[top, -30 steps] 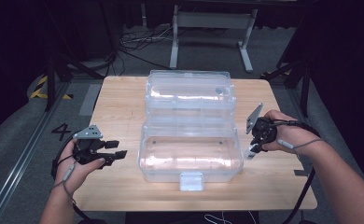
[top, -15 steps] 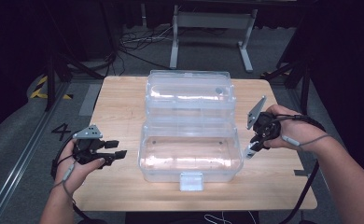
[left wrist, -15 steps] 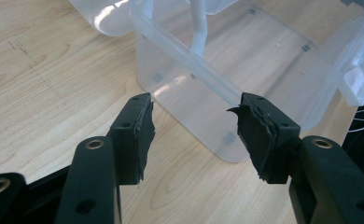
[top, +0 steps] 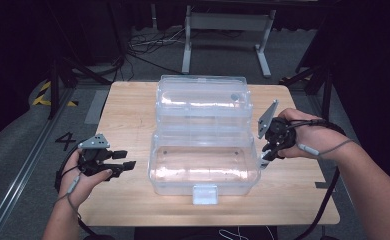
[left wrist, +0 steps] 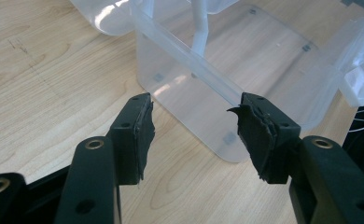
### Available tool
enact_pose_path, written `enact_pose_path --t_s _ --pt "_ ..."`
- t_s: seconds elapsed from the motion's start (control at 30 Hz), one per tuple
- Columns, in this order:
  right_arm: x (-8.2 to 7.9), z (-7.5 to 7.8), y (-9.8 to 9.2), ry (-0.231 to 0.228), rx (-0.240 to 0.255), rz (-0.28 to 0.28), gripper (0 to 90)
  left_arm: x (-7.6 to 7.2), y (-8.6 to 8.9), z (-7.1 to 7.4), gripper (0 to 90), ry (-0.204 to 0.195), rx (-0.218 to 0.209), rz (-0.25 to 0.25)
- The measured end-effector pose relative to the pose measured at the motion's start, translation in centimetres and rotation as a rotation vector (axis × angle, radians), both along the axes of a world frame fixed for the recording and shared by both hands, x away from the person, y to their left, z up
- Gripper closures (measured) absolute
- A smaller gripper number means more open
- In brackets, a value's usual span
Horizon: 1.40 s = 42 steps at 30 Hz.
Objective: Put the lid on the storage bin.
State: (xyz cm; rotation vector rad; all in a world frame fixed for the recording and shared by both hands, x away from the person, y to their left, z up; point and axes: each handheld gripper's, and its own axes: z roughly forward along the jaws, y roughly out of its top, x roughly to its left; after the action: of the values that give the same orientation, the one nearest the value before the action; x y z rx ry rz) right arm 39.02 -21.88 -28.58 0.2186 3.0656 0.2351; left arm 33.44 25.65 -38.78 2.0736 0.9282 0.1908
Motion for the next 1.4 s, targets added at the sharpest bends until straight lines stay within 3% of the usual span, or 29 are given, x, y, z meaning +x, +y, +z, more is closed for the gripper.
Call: enact_pose_path --t_s 0.53,0.9,0.93,1.4 --pt "-0.5 -1.1 2.7 0.022 -0.003 0.084 71.9 0.0 0.0 -0.1 45.7 0.002 0.001 -0.001" --pt "-0.5 -2.6 4.0 0.054 -0.046 0.115 71.9 0.0 0.2 -0.1 45.6 0.002 0.000 0.005" --pt "-0.3 -2.9 4.2 0.047 -0.043 0.138 71.9 0.0 0.2 -0.1 45.6 0.002 0.000 0.005" --pt "-0.2 -5.5 5.1 0.078 -0.110 0.153 71.9 0.0 0.2 -0.1 45.3 0.003 0.002 0.007"
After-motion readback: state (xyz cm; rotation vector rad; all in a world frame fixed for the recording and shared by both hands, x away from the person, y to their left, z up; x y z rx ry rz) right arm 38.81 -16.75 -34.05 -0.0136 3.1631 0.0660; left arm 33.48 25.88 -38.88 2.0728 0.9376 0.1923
